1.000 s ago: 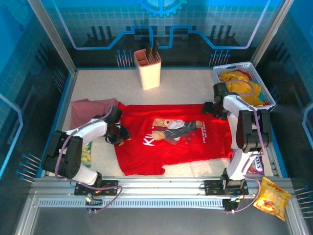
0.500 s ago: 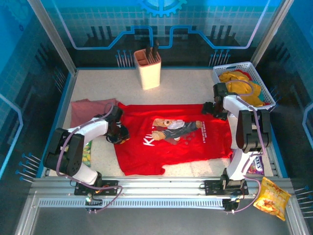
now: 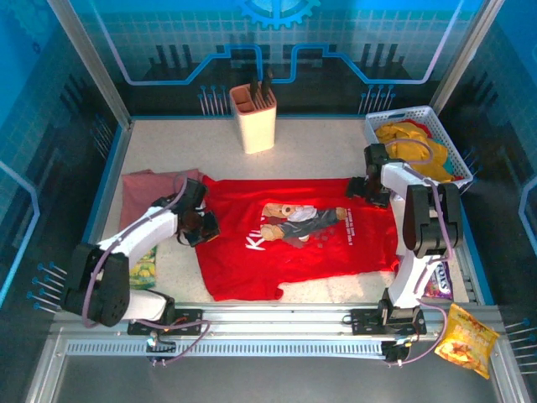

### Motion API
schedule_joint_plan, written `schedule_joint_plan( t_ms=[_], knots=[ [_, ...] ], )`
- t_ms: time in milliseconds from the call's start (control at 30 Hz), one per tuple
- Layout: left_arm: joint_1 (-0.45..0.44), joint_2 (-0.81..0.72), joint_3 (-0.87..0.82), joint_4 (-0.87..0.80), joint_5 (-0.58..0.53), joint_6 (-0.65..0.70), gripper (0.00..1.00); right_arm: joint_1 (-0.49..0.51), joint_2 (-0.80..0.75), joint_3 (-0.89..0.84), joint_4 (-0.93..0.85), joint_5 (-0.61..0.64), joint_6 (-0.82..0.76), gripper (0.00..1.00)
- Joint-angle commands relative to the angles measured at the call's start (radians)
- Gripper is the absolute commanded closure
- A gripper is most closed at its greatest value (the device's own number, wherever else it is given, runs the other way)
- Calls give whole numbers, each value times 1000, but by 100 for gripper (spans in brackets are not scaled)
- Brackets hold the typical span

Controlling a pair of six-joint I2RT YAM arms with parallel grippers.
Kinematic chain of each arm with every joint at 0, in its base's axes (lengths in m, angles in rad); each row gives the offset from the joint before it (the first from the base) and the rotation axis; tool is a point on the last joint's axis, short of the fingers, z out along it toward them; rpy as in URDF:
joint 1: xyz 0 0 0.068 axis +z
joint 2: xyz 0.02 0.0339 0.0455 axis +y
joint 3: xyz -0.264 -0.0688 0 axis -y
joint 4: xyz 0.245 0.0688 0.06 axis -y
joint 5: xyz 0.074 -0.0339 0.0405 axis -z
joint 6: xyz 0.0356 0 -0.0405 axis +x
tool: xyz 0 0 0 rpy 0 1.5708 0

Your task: Fold and stack the t-shirts

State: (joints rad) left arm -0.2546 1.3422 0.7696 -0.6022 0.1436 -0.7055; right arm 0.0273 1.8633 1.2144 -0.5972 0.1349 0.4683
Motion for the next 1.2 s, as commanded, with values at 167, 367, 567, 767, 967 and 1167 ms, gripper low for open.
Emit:
schedule_joint_plan(
  t_ms=[167,367,567,767,967,1167],
  knots=[
    [-36,-153,-48,-111,54,-76,100,2,30,48,-29,34,7,12],
    [-59,-254,-98,-149,67,-144,100,-1,36,47,-25,35,3,12],
    [-113,-343,-162,-138,59,-241,100,-2,43,48,-20,34,2,12],
    [-118,-349,-222,-121,0,-250,80,-2,39,50,-19,26,1,12],
    [-105,-258,-89,-201,-97,-133,59,7,5,56,-29,19,-11,12],
    [-52,-74,182,-207,-141,17,58,50,-18,77,-49,9,-23,11]
  ],
)
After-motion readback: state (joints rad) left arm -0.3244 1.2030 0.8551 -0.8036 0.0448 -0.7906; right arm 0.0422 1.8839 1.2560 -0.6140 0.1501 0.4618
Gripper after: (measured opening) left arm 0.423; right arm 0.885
